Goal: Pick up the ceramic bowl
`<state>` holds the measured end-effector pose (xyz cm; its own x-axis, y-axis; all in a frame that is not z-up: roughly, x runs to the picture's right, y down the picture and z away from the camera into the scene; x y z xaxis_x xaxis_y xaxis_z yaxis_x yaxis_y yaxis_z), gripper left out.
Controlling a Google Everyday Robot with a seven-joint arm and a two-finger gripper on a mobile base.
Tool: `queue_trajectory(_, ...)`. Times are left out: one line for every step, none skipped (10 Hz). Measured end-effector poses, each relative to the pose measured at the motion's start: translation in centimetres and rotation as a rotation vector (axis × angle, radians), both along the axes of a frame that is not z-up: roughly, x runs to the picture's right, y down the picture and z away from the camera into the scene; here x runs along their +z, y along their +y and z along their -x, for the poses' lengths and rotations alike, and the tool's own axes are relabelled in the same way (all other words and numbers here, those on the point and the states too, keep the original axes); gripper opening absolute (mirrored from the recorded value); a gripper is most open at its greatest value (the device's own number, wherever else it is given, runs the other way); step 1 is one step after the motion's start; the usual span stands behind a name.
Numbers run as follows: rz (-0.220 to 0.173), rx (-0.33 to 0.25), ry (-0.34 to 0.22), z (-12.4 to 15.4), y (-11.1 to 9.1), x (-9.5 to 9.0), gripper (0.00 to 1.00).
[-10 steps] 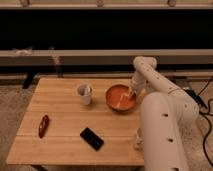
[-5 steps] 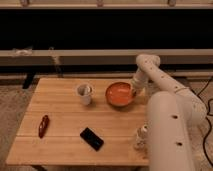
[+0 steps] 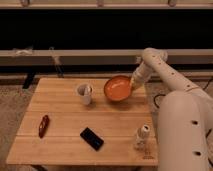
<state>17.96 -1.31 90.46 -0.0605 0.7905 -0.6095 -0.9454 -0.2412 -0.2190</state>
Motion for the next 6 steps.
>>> queue_trajectory(-0.014, 0.008, -0.018, 0.20, -0.47, -0.31, 0.10)
queue_trajectory(-0.027, 0.014, -0.036, 0.41, -0.91, -0.60, 0.10)
queue_trajectory(-0.035, 0.017, -0.056, 0.69, -1.40, -0.92, 0.10)
queue_trajectory(-0.034, 0.017, -0.060, 0.86, -1.39, -0.92, 0.10)
queue_trajectory(-0.033, 0.016, -0.062, 0.99, -1.40, -0.95, 0.10)
queue_trajectory(-0.033, 0.016, -0.061, 0.95, -1.34, -0.92, 0.10)
